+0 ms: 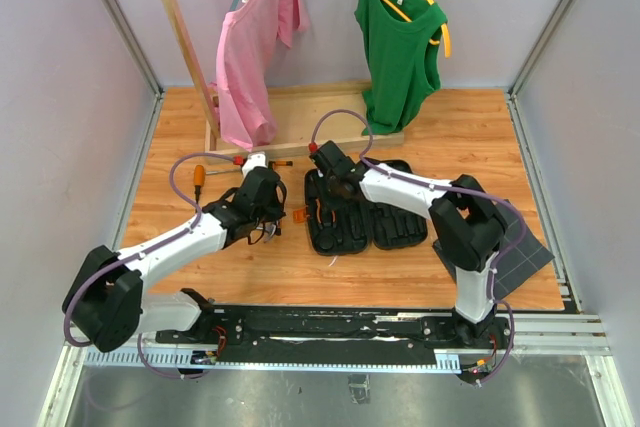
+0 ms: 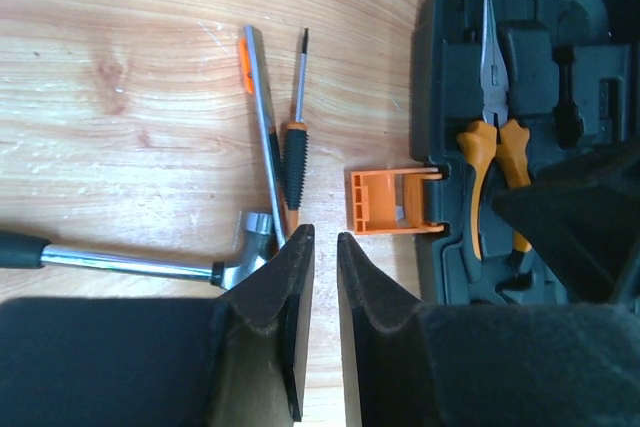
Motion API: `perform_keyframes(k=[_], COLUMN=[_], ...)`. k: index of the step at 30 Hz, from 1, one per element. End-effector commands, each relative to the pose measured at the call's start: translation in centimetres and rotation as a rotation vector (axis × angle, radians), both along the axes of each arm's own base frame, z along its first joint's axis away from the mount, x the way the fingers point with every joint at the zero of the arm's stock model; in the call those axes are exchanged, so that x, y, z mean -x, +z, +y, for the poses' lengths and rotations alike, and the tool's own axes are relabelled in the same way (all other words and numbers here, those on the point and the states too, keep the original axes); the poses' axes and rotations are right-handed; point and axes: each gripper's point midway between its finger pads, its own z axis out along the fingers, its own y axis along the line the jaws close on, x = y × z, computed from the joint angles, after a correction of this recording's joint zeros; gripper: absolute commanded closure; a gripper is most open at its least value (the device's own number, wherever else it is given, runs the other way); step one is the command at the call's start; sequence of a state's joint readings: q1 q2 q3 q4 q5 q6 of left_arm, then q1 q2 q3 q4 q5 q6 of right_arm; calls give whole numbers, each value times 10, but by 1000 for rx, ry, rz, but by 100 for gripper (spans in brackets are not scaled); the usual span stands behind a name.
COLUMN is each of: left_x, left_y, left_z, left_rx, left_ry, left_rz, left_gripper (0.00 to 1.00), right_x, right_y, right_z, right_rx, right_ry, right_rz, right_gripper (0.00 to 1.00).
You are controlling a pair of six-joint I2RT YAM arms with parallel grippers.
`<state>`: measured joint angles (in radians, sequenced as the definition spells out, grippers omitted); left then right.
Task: Sort the tools into containers
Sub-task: Adjust the pliers in the storage box, then move the hammer to the center of the board.
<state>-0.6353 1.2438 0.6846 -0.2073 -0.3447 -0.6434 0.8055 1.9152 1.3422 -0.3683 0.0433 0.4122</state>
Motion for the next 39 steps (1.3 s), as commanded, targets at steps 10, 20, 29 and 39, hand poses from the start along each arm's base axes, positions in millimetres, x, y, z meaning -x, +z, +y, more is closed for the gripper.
perform_keyframes(k=[10, 20, 29, 39], left_x=[-20, -36, -46, -46], left_y=[20, 10, 1, -8], left_z=[33, 58, 84, 104], left_rx=[-47, -83, -88, -95], left_ry=[75, 150, 262, 342], left_rz=[-32, 0, 31, 52], left_gripper=[72, 69, 65, 53], right_x=[8, 33, 47, 45], right_y=[92, 72, 57, 50], right_z=[13, -43, -83, -98], right_rx=[-214, -128, -153, -146], right_ry=[113, 48, -48, -110], right_rz=[-193, -222, -215, -208], right_gripper=[54, 46, 43, 43])
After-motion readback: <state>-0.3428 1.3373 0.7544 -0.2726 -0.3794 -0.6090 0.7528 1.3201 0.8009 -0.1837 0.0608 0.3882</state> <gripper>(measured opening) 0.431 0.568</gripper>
